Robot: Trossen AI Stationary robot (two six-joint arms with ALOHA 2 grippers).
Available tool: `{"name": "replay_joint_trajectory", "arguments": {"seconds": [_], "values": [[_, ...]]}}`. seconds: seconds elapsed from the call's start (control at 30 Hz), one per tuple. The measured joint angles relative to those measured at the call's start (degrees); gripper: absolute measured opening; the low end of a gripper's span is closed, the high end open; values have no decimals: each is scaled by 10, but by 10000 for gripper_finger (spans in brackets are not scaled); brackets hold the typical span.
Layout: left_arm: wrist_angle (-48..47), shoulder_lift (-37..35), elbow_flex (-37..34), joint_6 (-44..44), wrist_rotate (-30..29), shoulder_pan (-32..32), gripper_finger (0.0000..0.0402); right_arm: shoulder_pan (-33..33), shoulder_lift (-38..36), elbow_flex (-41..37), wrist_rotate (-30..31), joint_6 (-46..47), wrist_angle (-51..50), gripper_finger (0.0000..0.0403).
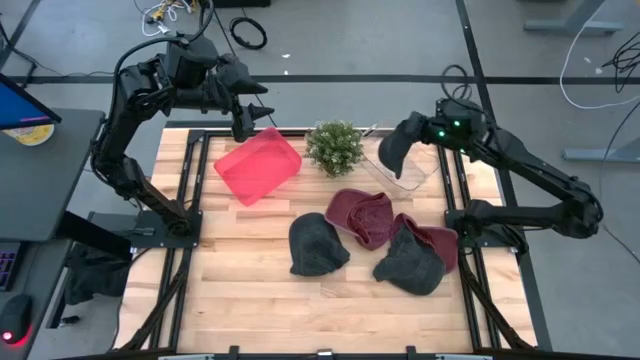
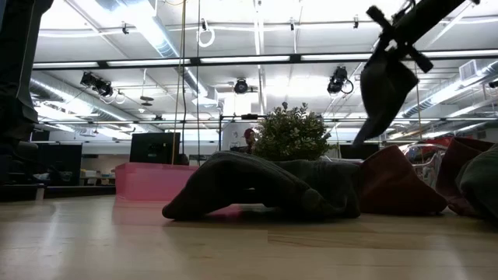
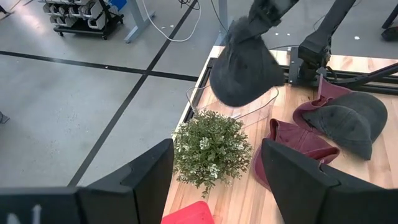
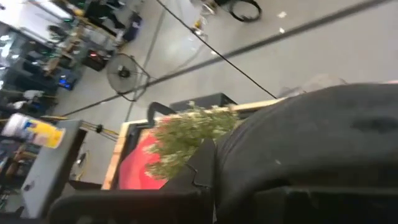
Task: Pick & Place hat
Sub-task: Put the left black cap into the transparent bin
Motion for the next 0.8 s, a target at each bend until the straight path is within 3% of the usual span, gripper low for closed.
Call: {"name": "replay_joint_trajectory", "arguments": {"seconds": [0.47, 0.8], "values": [[0, 0, 0, 0, 0, 0, 247, -72, 105, -2, -50, -6, 13, 12], [0, 0, 0, 0, 0, 0, 247, -78, 171, -2, -76, -3, 34, 12]]}}
